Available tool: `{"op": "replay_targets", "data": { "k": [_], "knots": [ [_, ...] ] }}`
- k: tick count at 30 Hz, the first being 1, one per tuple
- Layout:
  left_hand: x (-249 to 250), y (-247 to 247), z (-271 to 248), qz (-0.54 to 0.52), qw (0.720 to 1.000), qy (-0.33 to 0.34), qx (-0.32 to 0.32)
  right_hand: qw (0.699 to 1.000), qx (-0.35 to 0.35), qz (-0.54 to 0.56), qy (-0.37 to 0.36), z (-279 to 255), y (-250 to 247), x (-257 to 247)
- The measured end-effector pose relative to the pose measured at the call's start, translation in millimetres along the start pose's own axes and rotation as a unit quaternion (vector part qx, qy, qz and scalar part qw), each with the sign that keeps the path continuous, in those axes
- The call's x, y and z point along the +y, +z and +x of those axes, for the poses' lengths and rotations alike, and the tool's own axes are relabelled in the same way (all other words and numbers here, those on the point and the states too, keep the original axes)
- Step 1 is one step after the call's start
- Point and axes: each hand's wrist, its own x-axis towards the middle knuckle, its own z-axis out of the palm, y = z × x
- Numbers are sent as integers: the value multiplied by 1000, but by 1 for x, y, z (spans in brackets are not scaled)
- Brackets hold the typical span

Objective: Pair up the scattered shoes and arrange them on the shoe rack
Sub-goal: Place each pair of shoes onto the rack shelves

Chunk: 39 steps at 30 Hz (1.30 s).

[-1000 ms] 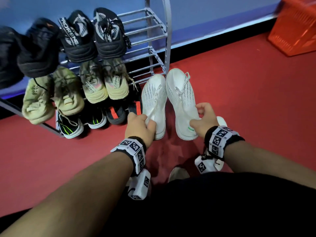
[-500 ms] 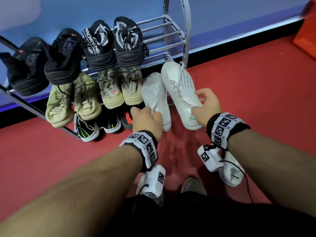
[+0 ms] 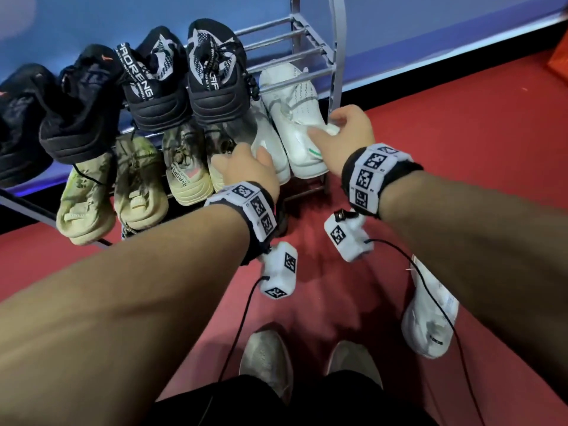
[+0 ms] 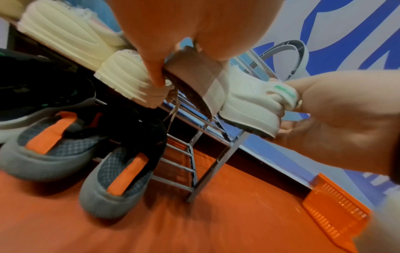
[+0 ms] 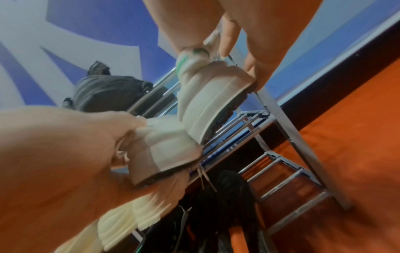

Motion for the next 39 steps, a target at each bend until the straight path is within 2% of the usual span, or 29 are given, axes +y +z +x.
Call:
{"op": "replay_targets", "data": {
  "k": [3, 6, 8, 12, 14, 19, 23, 27, 29, 34, 39],
  "knots": [
    [-5, 6, 7, -37, 998, 27, -51, 999, -14, 5, 29, 15, 9, 1],
    [-24, 17, 3, -47, 989, 95, -99, 995, -58, 15, 78, 13, 8, 21],
    [-33, 24, 1, -25, 989, 115, -89, 994, -57, -3, 90, 3, 0, 40],
    [-28, 34, -22, 38, 994, 93, -36, 989, -42, -68, 124, -36, -22, 89],
    [-23, 44, -39, 41, 994, 85, -47, 979, -70, -135, 136, -60, -39, 114],
    [-22, 78, -81, 25, 988, 91, -123, 915, -131, -324, 201, -116, -75, 158],
    [-31, 108, -116, 12, 975, 88, -202, 836, -187, -449, 256, -145, -98, 177],
    [-36, 132, -142, 15, 964, 85, -252, 793, -182, -502, 295, -166, -111, 192],
    [-34, 141, -148, 24, 959, 82, -271, 794, -181, -488, 315, -172, -114, 199],
    [-29, 157, -153, 28, 948, 72, -309, 830, -189, -407, 331, -168, -117, 204],
    [-35, 160, -150, 23, 940, 76, -331, 892, -169, -305, 287, -159, -114, 196]
  ]
}}
